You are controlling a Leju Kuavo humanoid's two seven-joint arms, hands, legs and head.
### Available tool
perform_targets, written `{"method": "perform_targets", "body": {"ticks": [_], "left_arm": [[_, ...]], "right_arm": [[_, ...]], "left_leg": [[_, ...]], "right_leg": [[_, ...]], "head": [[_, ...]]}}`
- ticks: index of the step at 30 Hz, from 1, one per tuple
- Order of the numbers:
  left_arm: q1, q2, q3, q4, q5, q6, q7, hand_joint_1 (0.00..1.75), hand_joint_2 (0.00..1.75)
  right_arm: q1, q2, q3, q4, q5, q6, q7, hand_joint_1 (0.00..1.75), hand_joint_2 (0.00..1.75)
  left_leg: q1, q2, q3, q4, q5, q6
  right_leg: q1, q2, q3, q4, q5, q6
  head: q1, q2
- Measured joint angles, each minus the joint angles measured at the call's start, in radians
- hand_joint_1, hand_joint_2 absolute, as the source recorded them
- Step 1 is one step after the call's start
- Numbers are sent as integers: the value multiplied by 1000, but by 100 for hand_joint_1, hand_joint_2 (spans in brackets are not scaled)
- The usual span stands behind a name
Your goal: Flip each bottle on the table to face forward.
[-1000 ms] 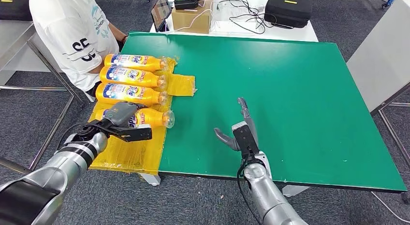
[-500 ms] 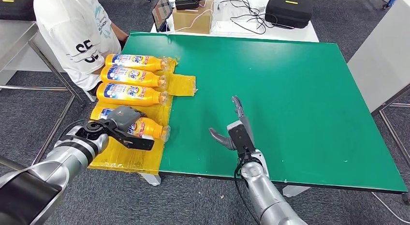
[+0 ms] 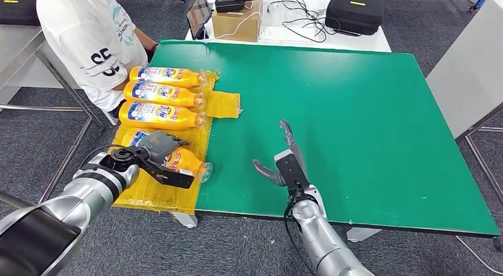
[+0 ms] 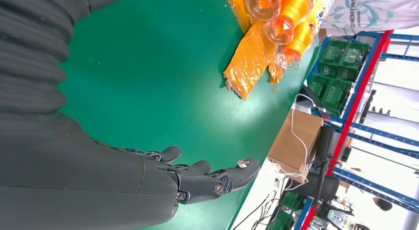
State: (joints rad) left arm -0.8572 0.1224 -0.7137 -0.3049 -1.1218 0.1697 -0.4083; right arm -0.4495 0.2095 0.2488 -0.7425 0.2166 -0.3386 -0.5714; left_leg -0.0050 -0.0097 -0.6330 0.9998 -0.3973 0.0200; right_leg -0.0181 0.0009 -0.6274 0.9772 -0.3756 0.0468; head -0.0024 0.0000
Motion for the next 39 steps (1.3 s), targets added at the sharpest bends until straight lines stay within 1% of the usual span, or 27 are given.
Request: {"method": "perform_targets", "body": {"ticks": [4,8,12,20,28,30,33,35,36,38,39], "left_arm": [[9,-21,0,3,1,62,20,0,175],[22,-43,4,3,13,109,18,0,175],[37,-60,28,3,50,152,-16,0,0],[58,-79,103,1,132,170,-83,0,0],[67,-80,136,-1,148,175,-99,0,0],[71,-80,151,-4,179,182,-127,0,0],[80,-80,203,-16,280,190,-200,0,0],[92,-80,256,-35,373,157,-249,0,0],[103,-80,281,-53,433,122,-267,0,44],[138,-75,323,-121,594,19,-283,0,131],[148,-74,332,-141,640,-10,-285,0,175]], "right_arm": [[0,0,2,7,1,-5,3,0,175],[-1,0,3,15,4,-11,5,0,175],[-1,0,2,18,4,-19,12,0,175],[-6,0,2,20,10,-27,23,0,175],[-7,0,2,20,10,-28,24,0,175],[-7,0,2,20,9,-29,23,0,175],[-9,0,2,20,9,-39,22,0,175],[-11,0,2,20,8,-46,21,0,175],[-13,0,2,20,6,-48,19,0,175],[-17,0,1,20,-2,-51,14,0,175],[-18,0,1,20,-4,-52,12,0,175]], "left_leg": [[0,-1,0,0,0,0],[0,-1,0,0,0,0],[0,-1,0,0,0,0],[0,0,-1,0,0,0],[0,0,-1,0,0,0],[0,0,-1,0,0,0],[0,0,-1,0,0,0],[0,0,-1,0,0,0],[0,0,-1,0,0,0],[0,0,-1,0,0,0],[0,0,-1,0,0,0]], "right_leg": [[0,-1,0,0,0,0],[0,-1,0,0,0,0],[0,-1,0,0,0,0],[0,-1,-1,0,0,0],[0,-1,-1,0,0,0],[0,-1,-1,0,0,0],[0,-1,-1,0,0,0],[0,-1,-1,0,0,0],[0,-1,-1,0,0,0],[0,-1,-1,0,0,0],[0,-1,-1,0,0,0]], "head": [[0,0],[0,0],[0,0],[0,0],[0,0],[0,0],[0,0],[0,0],[0,0],[0,0],[0,0]]}}
